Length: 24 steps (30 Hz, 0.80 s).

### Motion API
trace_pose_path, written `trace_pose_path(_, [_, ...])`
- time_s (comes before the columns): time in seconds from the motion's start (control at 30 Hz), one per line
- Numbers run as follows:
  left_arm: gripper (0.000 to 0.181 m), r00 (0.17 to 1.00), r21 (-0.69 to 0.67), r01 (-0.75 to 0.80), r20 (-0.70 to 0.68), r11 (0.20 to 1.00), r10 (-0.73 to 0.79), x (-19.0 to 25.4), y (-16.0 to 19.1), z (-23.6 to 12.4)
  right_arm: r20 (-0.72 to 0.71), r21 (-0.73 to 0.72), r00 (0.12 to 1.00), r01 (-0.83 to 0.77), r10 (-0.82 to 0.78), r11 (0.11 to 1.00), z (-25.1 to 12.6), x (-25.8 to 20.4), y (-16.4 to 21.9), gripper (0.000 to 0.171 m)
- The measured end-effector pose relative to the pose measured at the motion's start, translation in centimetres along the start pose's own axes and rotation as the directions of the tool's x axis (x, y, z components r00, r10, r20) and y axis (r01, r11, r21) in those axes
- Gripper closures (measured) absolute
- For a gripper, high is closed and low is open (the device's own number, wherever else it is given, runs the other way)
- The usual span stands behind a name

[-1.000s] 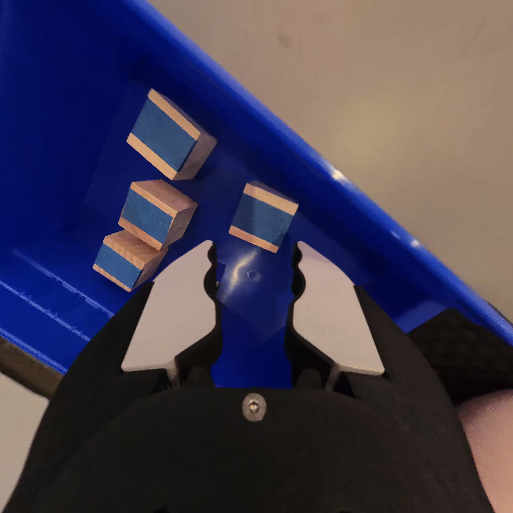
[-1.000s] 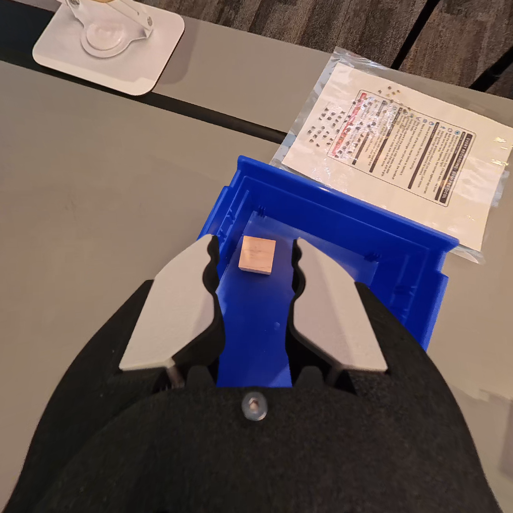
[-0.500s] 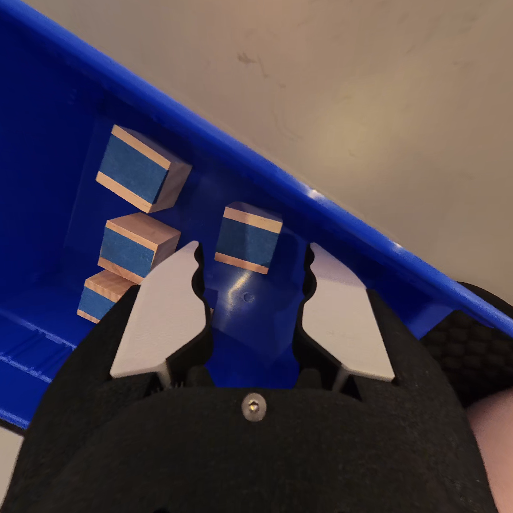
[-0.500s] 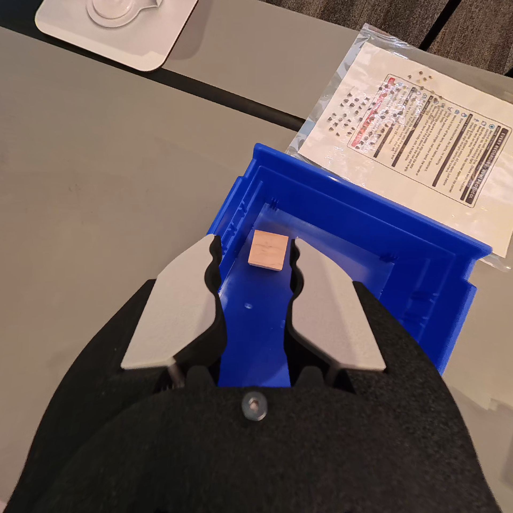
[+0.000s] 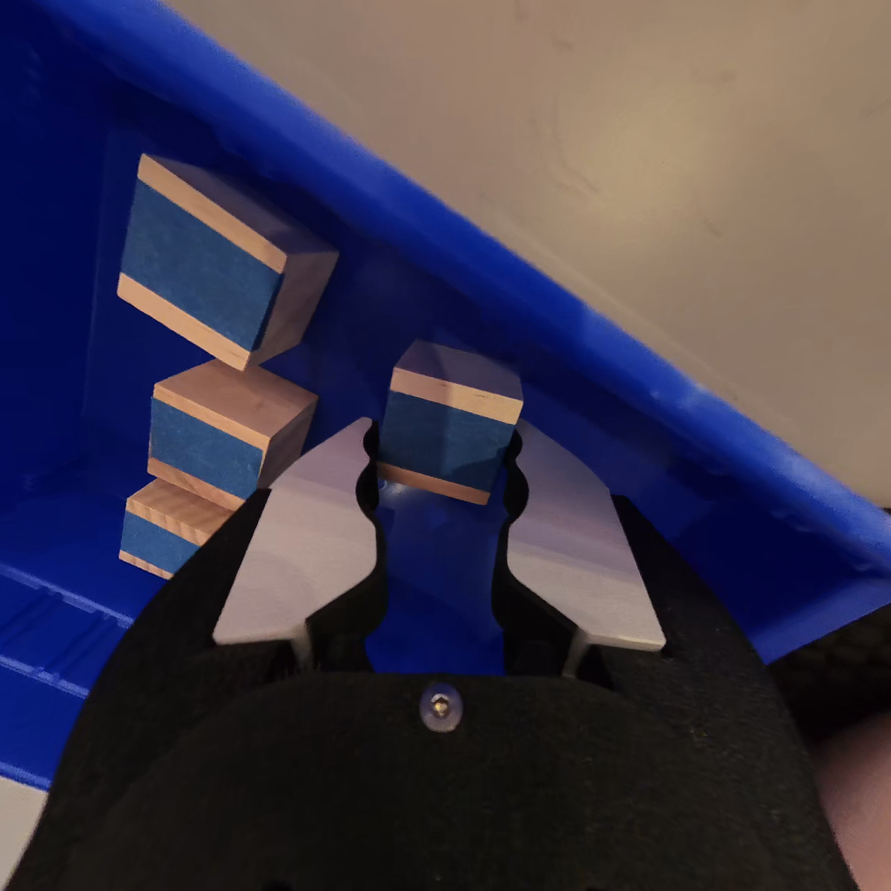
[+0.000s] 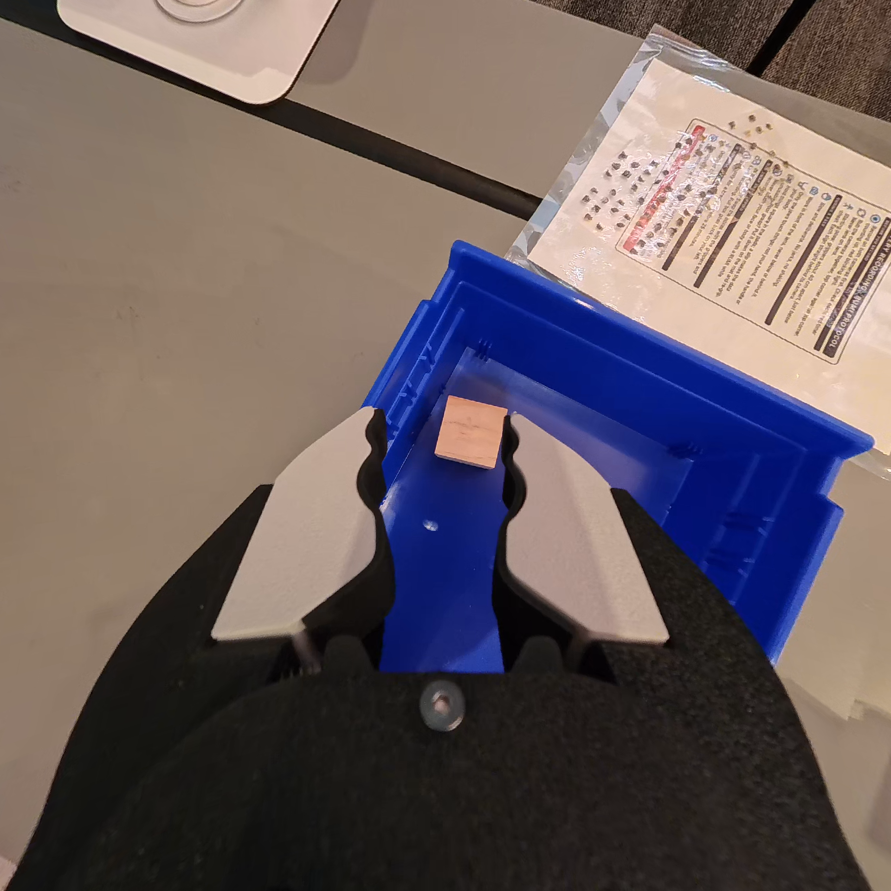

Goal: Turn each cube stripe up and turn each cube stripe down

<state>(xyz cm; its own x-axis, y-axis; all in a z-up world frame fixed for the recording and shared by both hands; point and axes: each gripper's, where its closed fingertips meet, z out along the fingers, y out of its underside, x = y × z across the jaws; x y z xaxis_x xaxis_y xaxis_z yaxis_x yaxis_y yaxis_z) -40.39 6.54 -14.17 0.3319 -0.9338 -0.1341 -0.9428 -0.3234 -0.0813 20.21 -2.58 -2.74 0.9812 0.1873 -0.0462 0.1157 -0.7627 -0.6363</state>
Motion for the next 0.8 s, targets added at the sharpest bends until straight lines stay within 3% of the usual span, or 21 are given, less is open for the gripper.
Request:
trace_pose_path(0.13, [0.131, 1.0, 0.052, 0.021, 0.017, 0.998, -0.022, -0.3, 0.5, -1.8, 0.002, 0.0, 1.0, 0.007, -0.007, 1.0, 0.0, -0.1, 0.0, 0.125])
trace_pose_path(0.27, [0.132, 0.993, 0.298, 0.054, 0.088, 0.953, -0.084, -1.4, -0.1, -7.1, -0.003, 0.02, 1.0, 0.031, -0.03, 0.999, -0.1, -0.5, -0.6, 0.126])
trace_pose_path(0.37, [0.132, 0.981, 0.537, 0.05, 0.133, 0.842, -0.143, -1.9, -1.5, -12.5, -0.015, 0.071, 0.998, 0.065, -0.064, 0.995, -0.7, -1.1, -1.7, 0.127])
trace_pose_path(0.47, [0.133, 0.991, 0.753, 0.026, 0.066, 0.658, -0.115, -0.1, -4.5, -18.0, -0.094, 0.238, 0.982, 0.179, -0.161, 0.955, -2.7, -2.2, -4.9, 0.128])
trace_pose_path(0.53, [0.133, 0.999, 0.857, -0.001, 0.018, 0.515, -0.028, 2.0, -7.0, -21.2, -0.179, 0.467, 0.945, 0.325, -0.272, 0.822, -5.4, -5.0, -8.7, 0.129])
trace_pose_path(0.63, [0.133, 0.98, 0.94, 0.02, -0.086, 0.341, 0.177, 6.3, -10.6, -24.5, -0.182, 0.745, 0.883, 0.41, -0.432, 0.526, -9.4, -13.0, -11.9, 0.123])
trace_pose_path(0.7, [0.133, 0.952, 0.956, 0.05, -0.134, 0.289, 0.277, 8.5, -12.8, -25.4, -0.149, 0.838, 0.821, 0.401, -0.551, 0.37, -10.7, -19.0, -12.0, 0.124])
trace_pose_path(0.8, [0.134, 0.897, 0.957, 0.114, -0.214, 0.265, 0.387, 11.6, -16.0, -25.5, -0.112, 0.839, 0.694, 0.449, -0.711, 0.306, -9.3, -26.5, -10.5, 0.121])
